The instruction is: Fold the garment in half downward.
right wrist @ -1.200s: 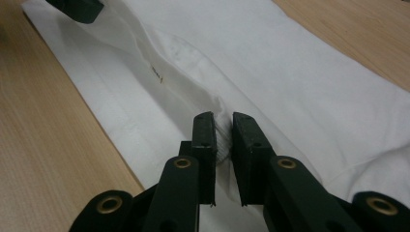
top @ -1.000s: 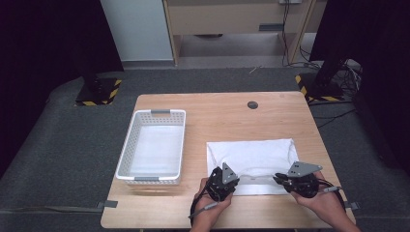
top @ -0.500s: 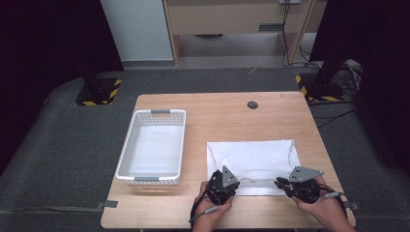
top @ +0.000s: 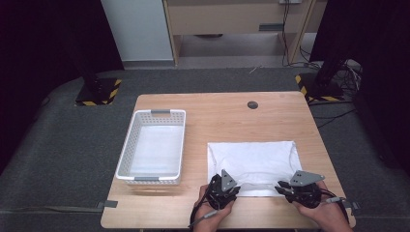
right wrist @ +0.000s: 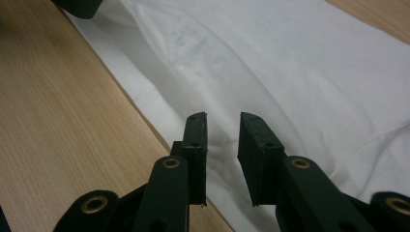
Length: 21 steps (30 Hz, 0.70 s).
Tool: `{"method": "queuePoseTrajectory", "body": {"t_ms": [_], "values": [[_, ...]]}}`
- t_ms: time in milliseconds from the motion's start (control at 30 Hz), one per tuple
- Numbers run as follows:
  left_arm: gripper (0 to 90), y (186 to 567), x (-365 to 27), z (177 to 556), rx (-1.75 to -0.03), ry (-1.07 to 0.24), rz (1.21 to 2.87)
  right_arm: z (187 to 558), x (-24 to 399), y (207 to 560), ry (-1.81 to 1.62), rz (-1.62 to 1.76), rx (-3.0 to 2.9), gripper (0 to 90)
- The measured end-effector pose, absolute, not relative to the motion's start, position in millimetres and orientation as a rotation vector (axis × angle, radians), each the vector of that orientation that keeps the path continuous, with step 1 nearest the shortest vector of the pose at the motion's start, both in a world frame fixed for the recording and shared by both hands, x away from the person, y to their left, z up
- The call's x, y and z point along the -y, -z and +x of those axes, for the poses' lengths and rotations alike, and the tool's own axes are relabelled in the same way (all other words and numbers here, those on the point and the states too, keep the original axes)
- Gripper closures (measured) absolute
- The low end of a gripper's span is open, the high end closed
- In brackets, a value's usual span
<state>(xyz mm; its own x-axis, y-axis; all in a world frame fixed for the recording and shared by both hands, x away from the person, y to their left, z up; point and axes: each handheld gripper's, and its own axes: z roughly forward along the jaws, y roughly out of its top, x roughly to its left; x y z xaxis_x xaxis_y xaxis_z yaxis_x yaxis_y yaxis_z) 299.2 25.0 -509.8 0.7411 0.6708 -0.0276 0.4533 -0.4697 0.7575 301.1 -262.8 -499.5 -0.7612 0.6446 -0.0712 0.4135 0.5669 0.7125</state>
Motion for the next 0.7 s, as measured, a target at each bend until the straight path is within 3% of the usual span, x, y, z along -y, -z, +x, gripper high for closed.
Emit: {"method": "queuePoseTrajectory", "body": {"t_ms": [233, 700], "values": [[58.0, 498.4, -29.8, 294.7, -0.857, -0.331, 2.114, 299.7, 266.9, 489.8, -1.059, 0.898, -2.463, 64.7], [43.9, 488.4, -38.4, 293.2, -0.881, -0.367, 2.098, 317.5, 297.7, 479.4, -1.046, 1.037, -2.364, 58.5]]}}
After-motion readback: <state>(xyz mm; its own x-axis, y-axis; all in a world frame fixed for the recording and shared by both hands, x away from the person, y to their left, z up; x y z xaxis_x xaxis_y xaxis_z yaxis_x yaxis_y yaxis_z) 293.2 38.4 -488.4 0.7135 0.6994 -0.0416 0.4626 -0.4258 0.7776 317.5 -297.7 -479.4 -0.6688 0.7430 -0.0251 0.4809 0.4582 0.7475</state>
